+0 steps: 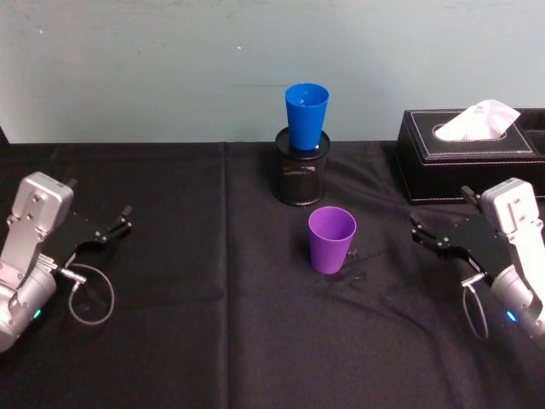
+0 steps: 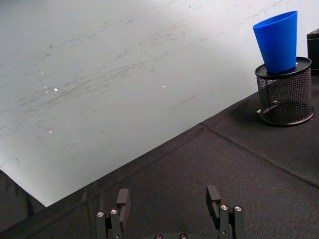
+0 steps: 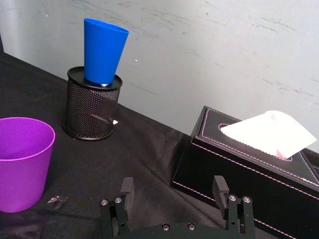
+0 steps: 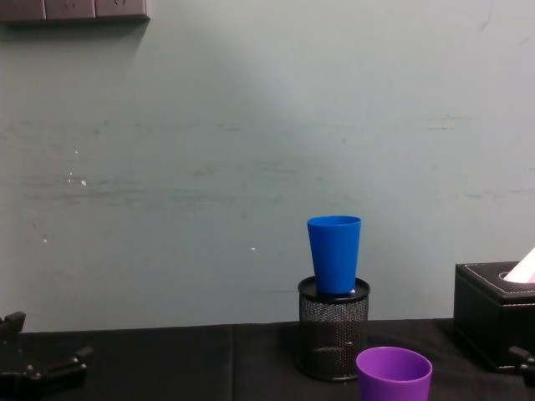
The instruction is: Pick up one cup with a gripper and tap it against the other cup.
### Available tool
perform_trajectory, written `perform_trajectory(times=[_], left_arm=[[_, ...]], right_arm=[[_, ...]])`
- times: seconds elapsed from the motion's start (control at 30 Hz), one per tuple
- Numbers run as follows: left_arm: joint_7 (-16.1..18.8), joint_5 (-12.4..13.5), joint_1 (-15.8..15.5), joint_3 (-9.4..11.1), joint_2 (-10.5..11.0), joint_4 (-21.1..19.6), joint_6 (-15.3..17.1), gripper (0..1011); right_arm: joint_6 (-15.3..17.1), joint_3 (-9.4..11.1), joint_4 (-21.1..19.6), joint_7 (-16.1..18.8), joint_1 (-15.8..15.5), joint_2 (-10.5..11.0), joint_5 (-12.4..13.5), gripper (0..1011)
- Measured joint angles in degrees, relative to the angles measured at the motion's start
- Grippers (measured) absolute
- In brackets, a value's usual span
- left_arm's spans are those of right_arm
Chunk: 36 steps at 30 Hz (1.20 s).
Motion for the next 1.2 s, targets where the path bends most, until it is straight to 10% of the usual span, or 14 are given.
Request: perform_trajectory(times=[1.2], left_arm=[[0.0,0.0,0.0,0.0,0.0,0.0,0.0,1000]], right_arm=[[0.0,0.0,0.0,0.0,0.0,0.0,0.0,1003]])
